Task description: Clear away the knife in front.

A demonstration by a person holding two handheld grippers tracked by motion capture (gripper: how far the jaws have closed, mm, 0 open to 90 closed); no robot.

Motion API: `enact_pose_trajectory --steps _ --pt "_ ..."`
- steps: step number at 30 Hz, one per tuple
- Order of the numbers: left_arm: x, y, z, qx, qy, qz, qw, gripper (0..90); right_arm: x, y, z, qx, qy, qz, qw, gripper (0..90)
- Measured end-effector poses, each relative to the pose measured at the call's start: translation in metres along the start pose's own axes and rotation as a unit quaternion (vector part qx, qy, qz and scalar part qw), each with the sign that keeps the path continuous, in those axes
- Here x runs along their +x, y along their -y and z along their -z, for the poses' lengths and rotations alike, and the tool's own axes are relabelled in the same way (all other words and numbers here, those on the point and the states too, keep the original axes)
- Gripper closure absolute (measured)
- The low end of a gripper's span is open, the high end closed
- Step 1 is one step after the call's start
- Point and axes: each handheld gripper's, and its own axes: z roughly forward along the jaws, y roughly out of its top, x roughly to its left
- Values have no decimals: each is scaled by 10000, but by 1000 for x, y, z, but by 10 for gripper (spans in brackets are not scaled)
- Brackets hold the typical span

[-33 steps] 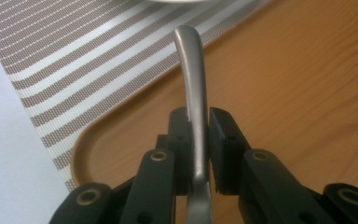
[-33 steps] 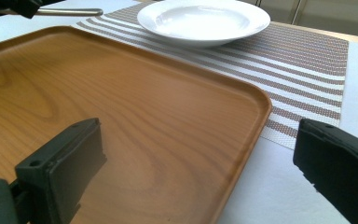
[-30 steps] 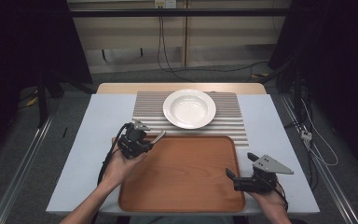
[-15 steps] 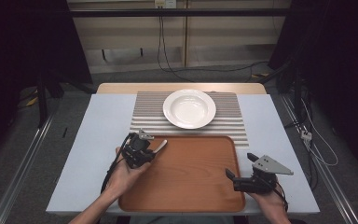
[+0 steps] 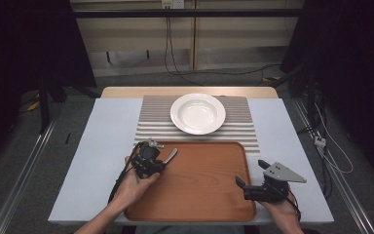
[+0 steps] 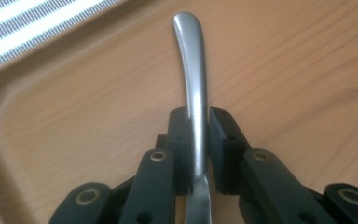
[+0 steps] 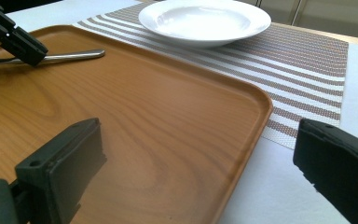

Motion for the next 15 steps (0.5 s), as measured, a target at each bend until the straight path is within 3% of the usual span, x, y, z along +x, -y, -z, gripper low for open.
enact_pose_trajectory --steps 8,15 --pt "-1 4 0 2 -1 64 10000 799 0 0 0 0 -10 7 10000 16" --pt "-2 8 2 -14 12 -15 10000 797 1 0 1 -8 -27 12 10000 16"
